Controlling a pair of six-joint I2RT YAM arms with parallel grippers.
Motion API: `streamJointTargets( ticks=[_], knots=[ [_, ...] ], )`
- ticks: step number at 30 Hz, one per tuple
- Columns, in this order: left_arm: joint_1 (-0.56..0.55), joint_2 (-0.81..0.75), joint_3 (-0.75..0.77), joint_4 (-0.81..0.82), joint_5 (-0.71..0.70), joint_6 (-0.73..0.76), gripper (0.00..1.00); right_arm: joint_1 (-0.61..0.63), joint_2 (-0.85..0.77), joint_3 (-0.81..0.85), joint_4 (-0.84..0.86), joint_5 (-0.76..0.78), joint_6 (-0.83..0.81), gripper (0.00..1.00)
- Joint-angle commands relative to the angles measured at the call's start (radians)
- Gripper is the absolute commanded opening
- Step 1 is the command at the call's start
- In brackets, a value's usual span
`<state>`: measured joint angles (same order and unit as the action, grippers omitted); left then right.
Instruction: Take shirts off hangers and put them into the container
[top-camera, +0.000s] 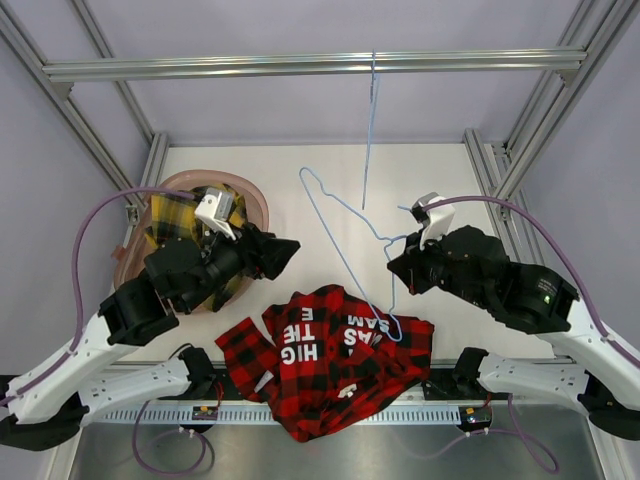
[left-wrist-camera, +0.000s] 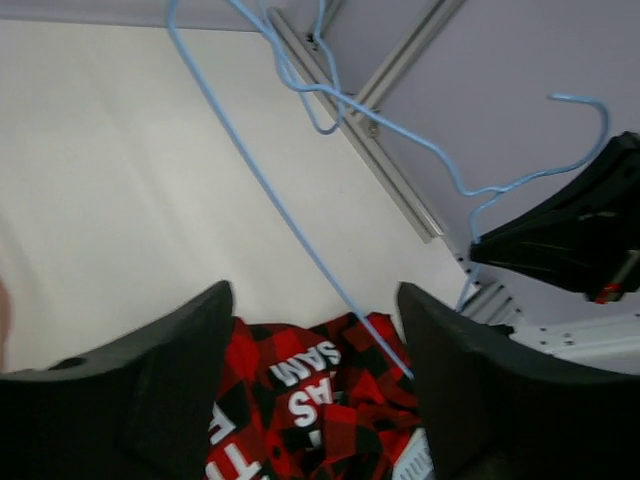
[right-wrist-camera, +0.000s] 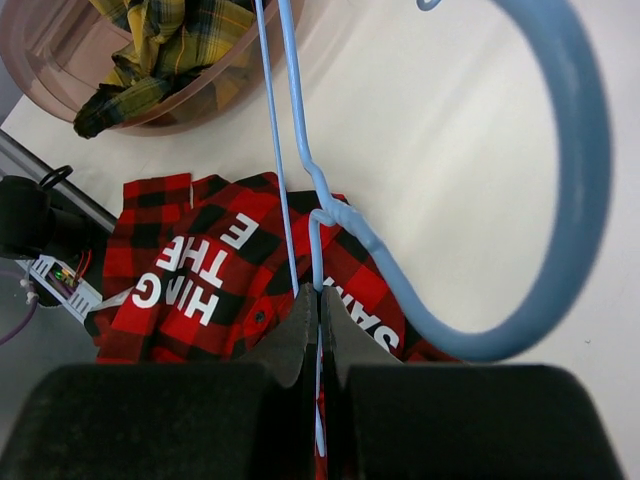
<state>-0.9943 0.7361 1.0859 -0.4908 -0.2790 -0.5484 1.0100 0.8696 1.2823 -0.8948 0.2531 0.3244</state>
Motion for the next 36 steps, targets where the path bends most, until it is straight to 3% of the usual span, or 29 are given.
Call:
streamJointTargets(
  ticks=[1, 2, 4, 7, 11, 15, 18, 27, 36],
  knots=[
    [-0.004, 0.037, -0.004, 0.178, 0.121, -0.082, 0.63, 0.004, 0.002, 0.006, 0.014, 0.002, -0.018, 0.0],
    [-0.004, 0.043, -0.029, 0.213, 0.129, -0.105, 0.45, 0.004, 0.0, 0.005, 0.022, -0.003, -0.019, 0.0],
    [-0.004, 0.052, -0.056, 0.316, 0.121, -0.186, 0.4, 0.004, 0.003, 0.008, 0.02, -0.014, -0.022, 0.0],
    [-0.004, 0.034, -0.144, 0.477, 0.081, -0.312, 0.43, 0.004, 0.016, 0.012, 0.014, -0.035, -0.034, 0.0],
    [-0.004, 0.078, -0.12, 0.497, 0.049, -0.398, 0.45, 0.004, 0.019, 0.012, 0.007, -0.026, -0.044, 0.0],
    [-0.004, 0.118, -0.098, 0.526, 0.028, -0.496, 0.58, 0.004, 0.022, 0.025, 0.002, -0.037, -0.053, 0.0],
    [-0.001, 0.128, -0.113, 0.561, 0.009, -0.55, 0.61, 0.004, 0.016, 0.025, 0.004, -0.046, -0.051, 0.0],
    [0.02, 0.242, -0.138, 0.649, 0.05, -0.677, 0.61, 0.006, -0.001, 0.041, -0.012, -0.075, -0.061, 0.0],
    [0.074, 0.286, -0.159, 0.687, 0.08, -0.713, 0.58, 0.009, -0.014, 0.058, -0.023, -0.1, -0.076, 0.0]
  ],
)
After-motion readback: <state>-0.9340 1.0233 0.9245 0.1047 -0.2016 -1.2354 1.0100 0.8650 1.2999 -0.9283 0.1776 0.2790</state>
